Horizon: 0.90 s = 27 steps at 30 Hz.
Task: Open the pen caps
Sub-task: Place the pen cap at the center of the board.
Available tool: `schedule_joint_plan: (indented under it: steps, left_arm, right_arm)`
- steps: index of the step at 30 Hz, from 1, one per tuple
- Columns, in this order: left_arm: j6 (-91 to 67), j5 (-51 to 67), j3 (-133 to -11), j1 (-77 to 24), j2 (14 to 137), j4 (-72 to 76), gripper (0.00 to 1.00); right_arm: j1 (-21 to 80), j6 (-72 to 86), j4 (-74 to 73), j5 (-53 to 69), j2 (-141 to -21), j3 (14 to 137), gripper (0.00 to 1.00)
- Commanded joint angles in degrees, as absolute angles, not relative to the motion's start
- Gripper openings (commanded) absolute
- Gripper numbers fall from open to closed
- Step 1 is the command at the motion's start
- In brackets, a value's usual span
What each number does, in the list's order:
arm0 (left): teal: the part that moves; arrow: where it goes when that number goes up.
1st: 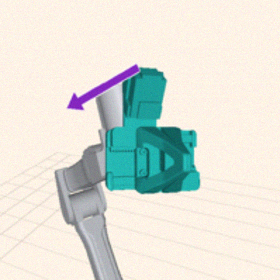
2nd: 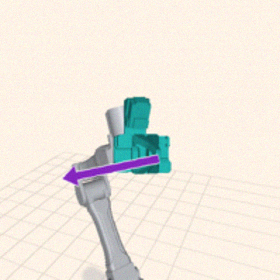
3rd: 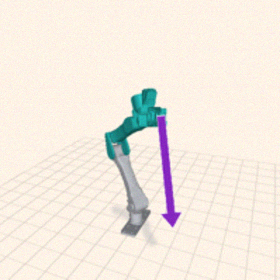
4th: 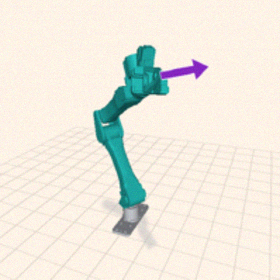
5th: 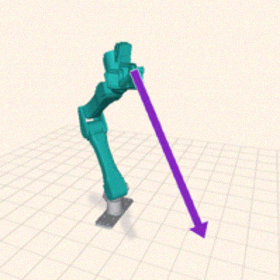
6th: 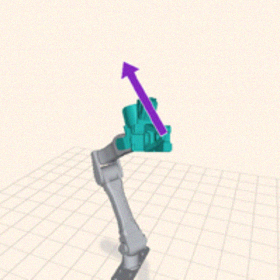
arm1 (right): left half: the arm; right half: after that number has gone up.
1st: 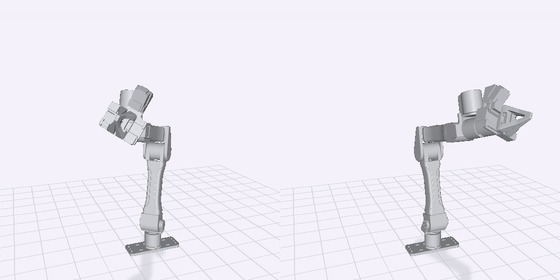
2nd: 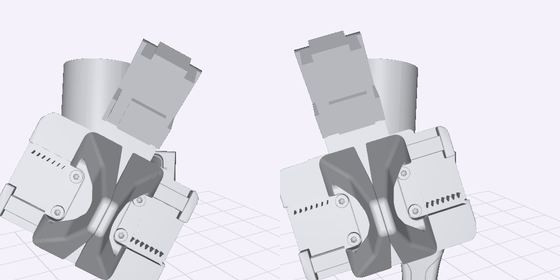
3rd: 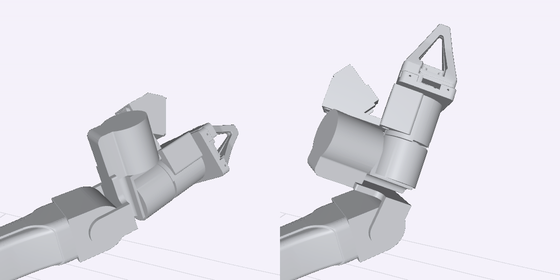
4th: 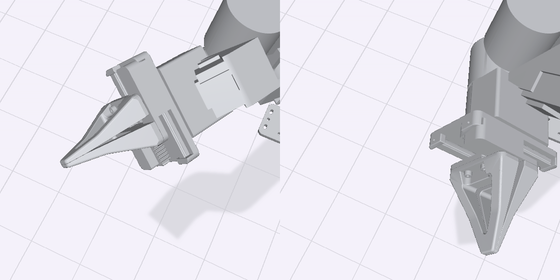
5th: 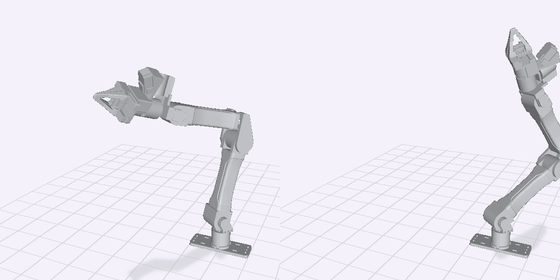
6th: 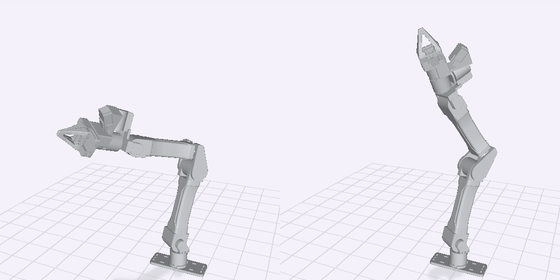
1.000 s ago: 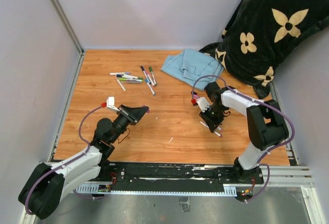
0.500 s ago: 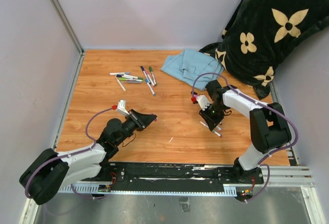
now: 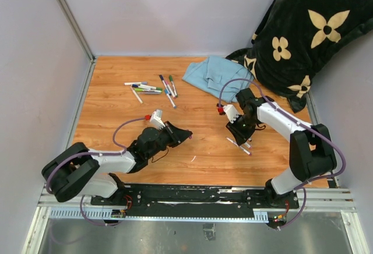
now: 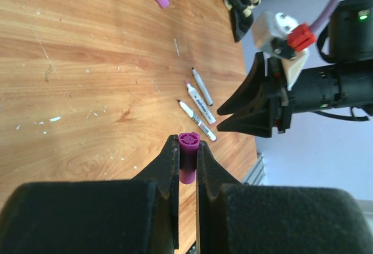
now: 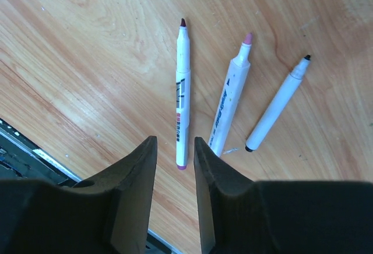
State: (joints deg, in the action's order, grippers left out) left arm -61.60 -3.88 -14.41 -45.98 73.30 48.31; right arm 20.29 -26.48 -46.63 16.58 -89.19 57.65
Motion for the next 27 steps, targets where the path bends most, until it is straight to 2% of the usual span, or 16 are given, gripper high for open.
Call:
schedule_joint_plan:
  steps: [1, 14, 27]
  left_arm:
    - [-61.61, -5.46, -18.39, -47.88, 78.65, 49.66, 0.00]
    - [-62.32, -6.39, -29.69, -48.78, 93.27, 48.86, 0.01]
    - [-63.85, -8.79, -45.17, -48.78, 104.82, 35.41, 0.02]
  right_arm:
    - [18.96, -28.29, -48.47, 18.46, -86.89, 59.48, 0.33]
    - [17.14, -28.56, -48.51, 19.34, -85.08, 59.68, 0.37]
    - [15.58, -28.65, -48.43, 19.78, -84.29, 59.65, 0.38]
